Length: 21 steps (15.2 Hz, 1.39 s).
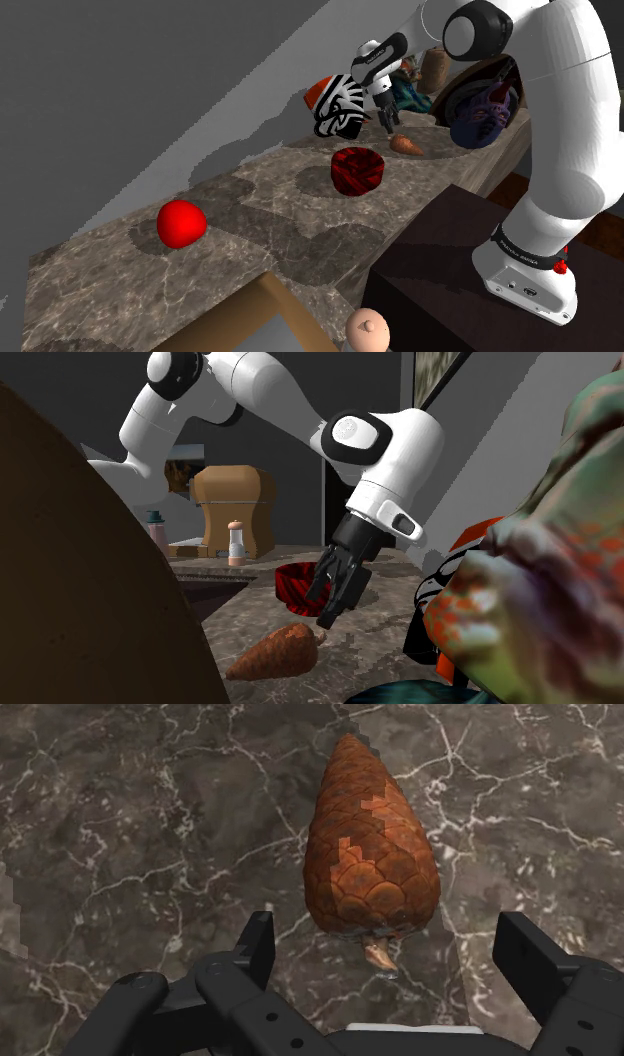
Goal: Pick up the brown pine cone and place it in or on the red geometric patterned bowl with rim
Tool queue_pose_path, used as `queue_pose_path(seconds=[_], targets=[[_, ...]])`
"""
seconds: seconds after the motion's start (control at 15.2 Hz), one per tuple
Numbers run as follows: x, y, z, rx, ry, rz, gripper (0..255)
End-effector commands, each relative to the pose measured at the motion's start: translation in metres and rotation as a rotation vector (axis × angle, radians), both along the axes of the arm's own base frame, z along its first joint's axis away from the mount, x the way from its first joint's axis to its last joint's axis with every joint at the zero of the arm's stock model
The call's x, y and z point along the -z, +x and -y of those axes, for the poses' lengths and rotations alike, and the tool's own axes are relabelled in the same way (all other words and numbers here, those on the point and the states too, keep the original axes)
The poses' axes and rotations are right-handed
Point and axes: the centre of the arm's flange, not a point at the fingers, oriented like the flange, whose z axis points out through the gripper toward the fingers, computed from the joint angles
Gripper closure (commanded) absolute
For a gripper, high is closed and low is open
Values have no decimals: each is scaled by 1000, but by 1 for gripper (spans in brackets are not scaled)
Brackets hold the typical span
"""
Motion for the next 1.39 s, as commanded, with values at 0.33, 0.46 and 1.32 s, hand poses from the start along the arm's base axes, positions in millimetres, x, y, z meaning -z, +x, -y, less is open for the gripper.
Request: queue_pose_path(seconds=[0.33,0.46,1.32], targets=[[0,0,0,0,0,0,255],[0,0,0,0,0,0,255],[11,-118,78,-60,352,355,0]])
